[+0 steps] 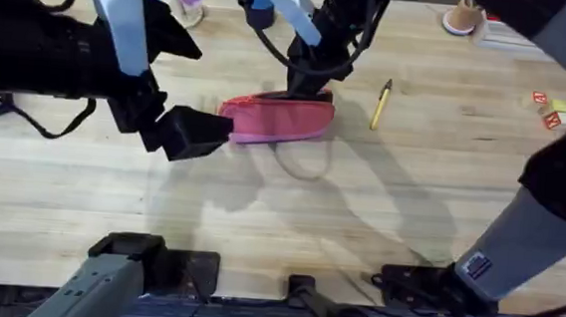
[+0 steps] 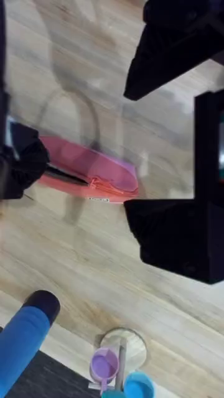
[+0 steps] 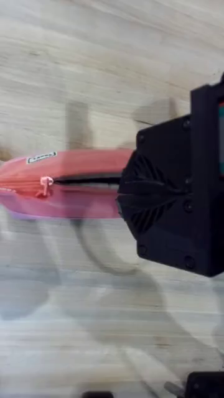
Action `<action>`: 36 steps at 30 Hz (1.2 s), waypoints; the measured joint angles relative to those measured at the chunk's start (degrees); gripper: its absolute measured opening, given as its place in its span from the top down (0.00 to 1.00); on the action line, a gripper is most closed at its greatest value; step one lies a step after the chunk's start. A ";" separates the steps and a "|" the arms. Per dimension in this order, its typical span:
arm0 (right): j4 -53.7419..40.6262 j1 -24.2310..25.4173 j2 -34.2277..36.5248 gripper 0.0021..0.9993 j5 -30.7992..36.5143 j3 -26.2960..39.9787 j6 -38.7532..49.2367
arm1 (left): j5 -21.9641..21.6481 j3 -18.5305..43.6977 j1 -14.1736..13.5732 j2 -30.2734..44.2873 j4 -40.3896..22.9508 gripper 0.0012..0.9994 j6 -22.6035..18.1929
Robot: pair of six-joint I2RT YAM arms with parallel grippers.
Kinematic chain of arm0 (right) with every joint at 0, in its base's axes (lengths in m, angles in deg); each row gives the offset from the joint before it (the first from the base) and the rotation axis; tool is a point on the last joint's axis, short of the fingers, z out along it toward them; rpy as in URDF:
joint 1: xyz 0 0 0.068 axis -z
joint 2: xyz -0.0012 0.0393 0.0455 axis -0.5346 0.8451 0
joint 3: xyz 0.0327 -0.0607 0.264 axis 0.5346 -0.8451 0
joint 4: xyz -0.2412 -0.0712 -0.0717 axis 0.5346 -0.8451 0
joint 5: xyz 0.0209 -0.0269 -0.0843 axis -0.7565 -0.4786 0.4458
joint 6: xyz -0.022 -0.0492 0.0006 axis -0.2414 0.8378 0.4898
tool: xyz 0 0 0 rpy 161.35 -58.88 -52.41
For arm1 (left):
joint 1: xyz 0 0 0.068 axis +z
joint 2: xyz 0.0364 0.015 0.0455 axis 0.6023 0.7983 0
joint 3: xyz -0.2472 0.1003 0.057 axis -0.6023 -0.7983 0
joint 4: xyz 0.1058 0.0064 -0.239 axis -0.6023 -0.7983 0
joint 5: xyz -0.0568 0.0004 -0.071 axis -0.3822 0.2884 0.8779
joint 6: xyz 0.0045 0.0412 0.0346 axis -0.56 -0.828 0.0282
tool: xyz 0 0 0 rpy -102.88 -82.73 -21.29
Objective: Unzip the bag, pick up the pens from the table one at a time and place them inside, then zip the bag closed.
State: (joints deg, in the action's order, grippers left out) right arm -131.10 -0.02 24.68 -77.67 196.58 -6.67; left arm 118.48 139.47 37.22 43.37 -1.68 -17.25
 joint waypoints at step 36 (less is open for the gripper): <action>3.98 -0.61 9.86 0.28 -0.15 0.00 0.00 | -0.03 0.00 0.00 0.00 0.00 0.01 0.00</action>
State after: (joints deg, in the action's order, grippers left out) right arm -127.12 -0.63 34.54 -77.82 196.58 -6.67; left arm 118.45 139.47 37.22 43.37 -1.68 -17.25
